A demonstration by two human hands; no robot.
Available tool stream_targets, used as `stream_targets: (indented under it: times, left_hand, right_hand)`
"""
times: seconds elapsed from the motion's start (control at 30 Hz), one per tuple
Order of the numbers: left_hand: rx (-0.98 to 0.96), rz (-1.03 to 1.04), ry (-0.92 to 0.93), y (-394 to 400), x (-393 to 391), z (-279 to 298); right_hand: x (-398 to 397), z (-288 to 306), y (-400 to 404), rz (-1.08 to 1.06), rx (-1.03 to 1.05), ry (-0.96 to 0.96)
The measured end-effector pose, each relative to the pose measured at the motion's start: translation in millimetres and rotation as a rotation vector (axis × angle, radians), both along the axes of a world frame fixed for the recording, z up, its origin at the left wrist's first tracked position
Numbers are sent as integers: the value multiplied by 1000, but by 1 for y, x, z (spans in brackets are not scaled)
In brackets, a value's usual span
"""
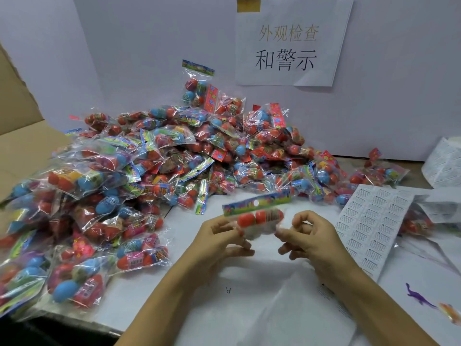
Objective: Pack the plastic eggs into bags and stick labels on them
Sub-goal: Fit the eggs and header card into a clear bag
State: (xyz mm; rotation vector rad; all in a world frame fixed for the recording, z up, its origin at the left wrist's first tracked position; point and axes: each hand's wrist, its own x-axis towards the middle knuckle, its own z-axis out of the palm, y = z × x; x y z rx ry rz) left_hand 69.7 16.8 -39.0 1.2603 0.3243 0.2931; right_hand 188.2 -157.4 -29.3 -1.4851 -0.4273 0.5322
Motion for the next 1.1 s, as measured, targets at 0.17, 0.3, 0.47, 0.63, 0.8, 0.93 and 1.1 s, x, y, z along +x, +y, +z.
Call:
stream_targets:
  times: [0.17, 0.3, 0.47, 0.63, 0.8, 0.93, 1.1]
  left_hand:
    - [-11, -42, 31, 1, 1, -1]
    - [84, 120, 22, -2, 4, -5]
    - [386, 331, 130, -4, 8, -15]
    - [-31, 79, -38, -4, 5, -6]
    - [-95, -118, -133, -10, 3, 0]
    - [-138, -19, -113, -11, 5, 3]
    - [-19, -23, -96, -8, 3, 5]
  right_hand:
    - [3, -5, 1, 61, -58, -20]
    - [-2, -4, 1, 14, -44, -86]
    - [-13, -5, 5, -115, 18, -264]
    - [-26, -11, 9, -225, -80, -616]
    - [-33, -11, 10, -106, -31, -840]
    - [-34, -10, 9, 90, -30, -835]
    - [-25, -4, 6, -204, 59, -617]
